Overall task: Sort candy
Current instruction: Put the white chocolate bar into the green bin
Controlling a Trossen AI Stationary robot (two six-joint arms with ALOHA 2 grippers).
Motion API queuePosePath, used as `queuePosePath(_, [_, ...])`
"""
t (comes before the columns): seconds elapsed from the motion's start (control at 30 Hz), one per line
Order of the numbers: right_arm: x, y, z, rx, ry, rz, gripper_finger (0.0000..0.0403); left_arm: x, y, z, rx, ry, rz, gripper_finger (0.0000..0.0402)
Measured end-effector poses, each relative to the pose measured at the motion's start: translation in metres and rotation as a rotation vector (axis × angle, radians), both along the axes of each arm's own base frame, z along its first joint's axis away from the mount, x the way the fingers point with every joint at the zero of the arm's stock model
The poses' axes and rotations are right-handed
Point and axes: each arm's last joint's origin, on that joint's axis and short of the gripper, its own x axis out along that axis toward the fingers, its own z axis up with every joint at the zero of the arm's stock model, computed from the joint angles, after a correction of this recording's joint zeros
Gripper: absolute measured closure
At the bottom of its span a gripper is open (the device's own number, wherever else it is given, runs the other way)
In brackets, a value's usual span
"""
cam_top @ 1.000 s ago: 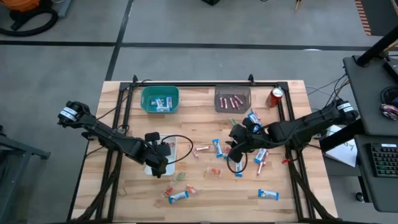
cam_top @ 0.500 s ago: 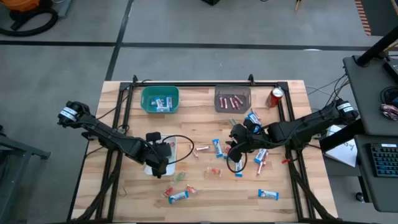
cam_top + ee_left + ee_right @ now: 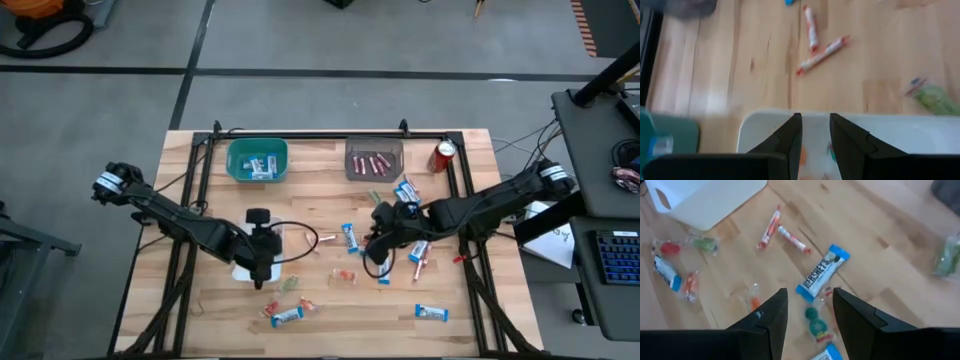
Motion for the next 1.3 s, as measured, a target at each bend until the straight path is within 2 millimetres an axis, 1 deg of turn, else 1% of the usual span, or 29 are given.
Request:
queuePosePath(0.1, [0.004, 0.003, -0.009, 0.039, 0.039, 0.004, 0.0255, 0.002, -0.001, 0.002, 0.021, -0.016, -0.058, 0.0319])
queuePosePath(0.3, [0.015, 0.012, -0.036, 0.177, 0.178, 0.054, 0.0255, 0.002, -0.001, 0.013, 0.031, -0.089, -0.126, 0.0323])
queuePosePath(0.47, [0.017, 0.020, -0.050, 0.257, 0.261, 0.050, 0.0255, 0.001, -0.002, 0.023, 0.002, -0.157, -0.170, 0.0324])
queuePosePath(0.7, [0.002, 0.030, -0.055, 0.296, 0.395, -0.062, 0.0255, 0.007, -0.009, 0.036, -0.068, -0.260, -0.350, 0.0324])
queuePosePath(0.83, [-0.008, 0.035, -0.057, 0.288, 0.459, -0.129, 0.0255, 0.010, -0.012, 0.040, -0.061, -0.303, -0.404, 0.0324])
queuePosePath(0.93, [-0.011, 0.040, -0.057, 0.285, 0.457, -0.160, 0.0251, 0.011, -0.012, 0.041, -0.051, -0.317, -0.417, 0.0324])
queuePosePath(1.07, [-0.012, 0.045, -0.058, 0.280, 0.431, -0.210, 0.0227, 0.011, -0.012, 0.042, -0.042, -0.322, -0.410, 0.0324])
queuePosePath(1.3, [-0.009, 0.051, -0.071, 0.284, 0.448, -0.323, 0.0182, 0.009, -0.005, 0.039, 0.094, -0.296, -0.298, 0.0324])
